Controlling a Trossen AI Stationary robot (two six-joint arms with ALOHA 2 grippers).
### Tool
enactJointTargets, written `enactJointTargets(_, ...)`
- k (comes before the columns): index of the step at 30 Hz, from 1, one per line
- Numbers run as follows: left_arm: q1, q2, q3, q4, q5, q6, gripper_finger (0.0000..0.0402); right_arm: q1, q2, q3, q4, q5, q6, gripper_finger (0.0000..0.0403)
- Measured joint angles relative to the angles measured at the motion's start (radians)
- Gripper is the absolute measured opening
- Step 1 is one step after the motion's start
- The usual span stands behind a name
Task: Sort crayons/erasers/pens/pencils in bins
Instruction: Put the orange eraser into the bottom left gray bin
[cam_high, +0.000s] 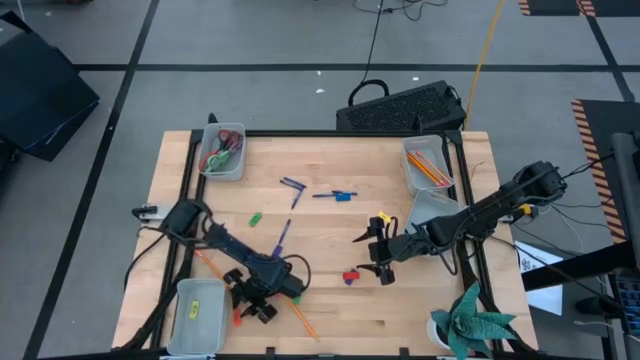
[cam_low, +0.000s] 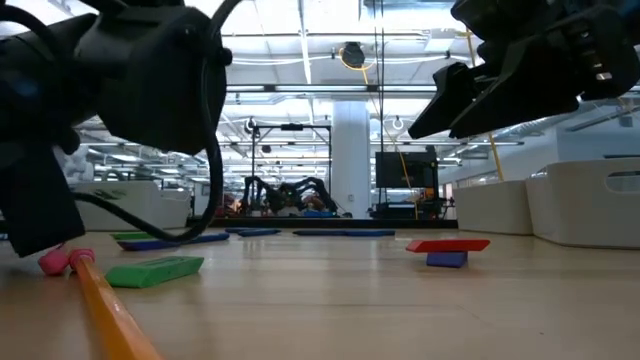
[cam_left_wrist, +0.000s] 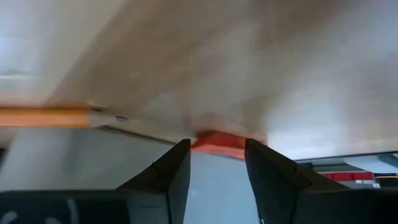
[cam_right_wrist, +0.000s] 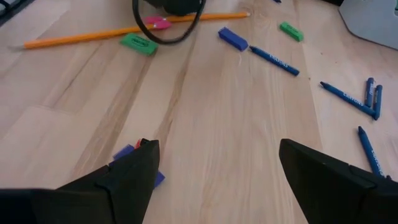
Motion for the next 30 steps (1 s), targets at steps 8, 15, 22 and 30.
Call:
enactJointTargets(8,-0.025,0.0,0.001,0.006,0.038,-0.019,0.0184,0.0,0.0,0.0,-0.008,0.0,-0.001,0.0325)
enactJointTargets(15,-0.043,0.0,0.002,0.012,0.068,-0.027,0.0241,0.0,0.0,0.0,-0.017,-0.001,-0.001,0.0325)
enactJointTargets(22,-0.028,-0.002,0.001,0.163,0.08,-0.031,0.0255,0.0,0.0,0.0,-0.028,-0.002,0.002,0.0325)
enactJointTargets(30,0.015,-0.017,0.011,0.202,0.03,-0.003,0.0255,0.0,0.0,0.0,-0.03,-0.002,0.0,0.0325)
